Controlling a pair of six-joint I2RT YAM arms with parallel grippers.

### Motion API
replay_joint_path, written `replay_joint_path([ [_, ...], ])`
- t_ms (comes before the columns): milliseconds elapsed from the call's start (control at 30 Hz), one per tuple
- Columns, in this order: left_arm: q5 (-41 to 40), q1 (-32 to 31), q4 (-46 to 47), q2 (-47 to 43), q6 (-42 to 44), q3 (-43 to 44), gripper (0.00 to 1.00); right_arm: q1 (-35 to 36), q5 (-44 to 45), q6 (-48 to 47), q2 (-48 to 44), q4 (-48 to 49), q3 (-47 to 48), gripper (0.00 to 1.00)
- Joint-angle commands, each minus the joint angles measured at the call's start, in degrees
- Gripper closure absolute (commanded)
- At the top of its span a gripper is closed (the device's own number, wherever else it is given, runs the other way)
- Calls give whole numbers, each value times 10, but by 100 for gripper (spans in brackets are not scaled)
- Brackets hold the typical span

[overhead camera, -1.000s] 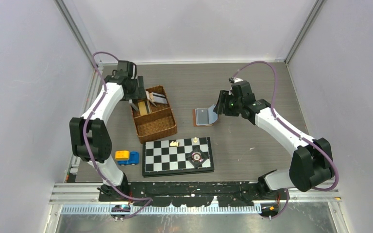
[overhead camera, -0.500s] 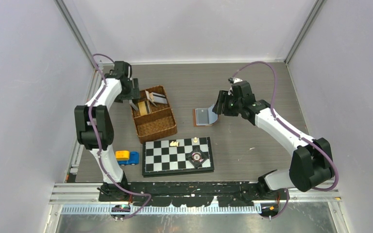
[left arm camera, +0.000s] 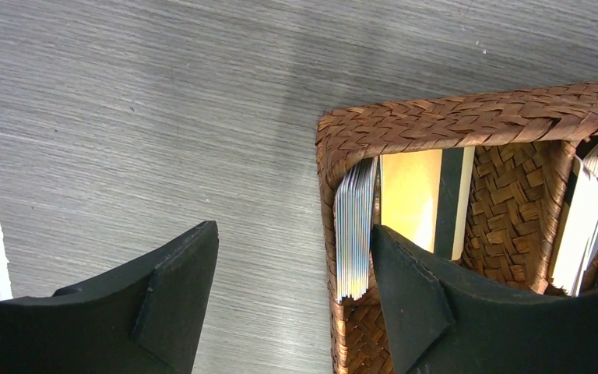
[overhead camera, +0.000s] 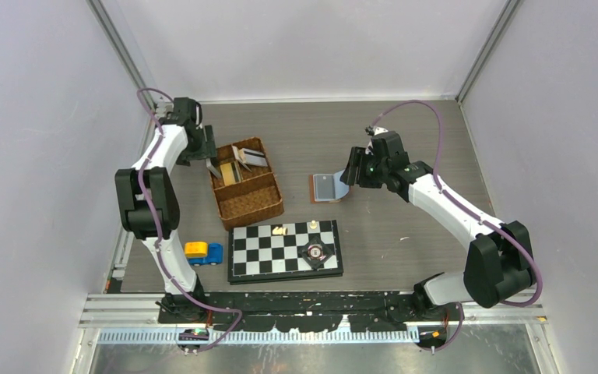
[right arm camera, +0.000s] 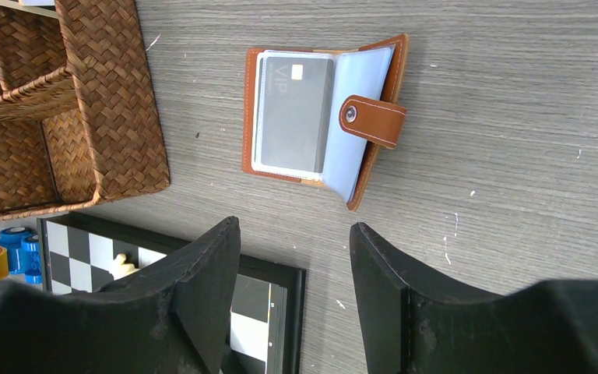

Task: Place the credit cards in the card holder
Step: Pick up the credit card from the storage box.

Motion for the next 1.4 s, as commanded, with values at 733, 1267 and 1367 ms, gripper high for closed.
replay_joint_path([
  [733, -15, 8, -23, -54, 6, 16, 42, 2, -8, -3, -16, 24, 0, 41],
  [1267, 36, 9, -23, -42, -8, 10, 72, 2, -4, -3, -8, 24, -2, 41],
  [1367, 35, 8, -26, -37, -9, 10, 72, 2, -3, -3, -10, 24, -3, 41],
])
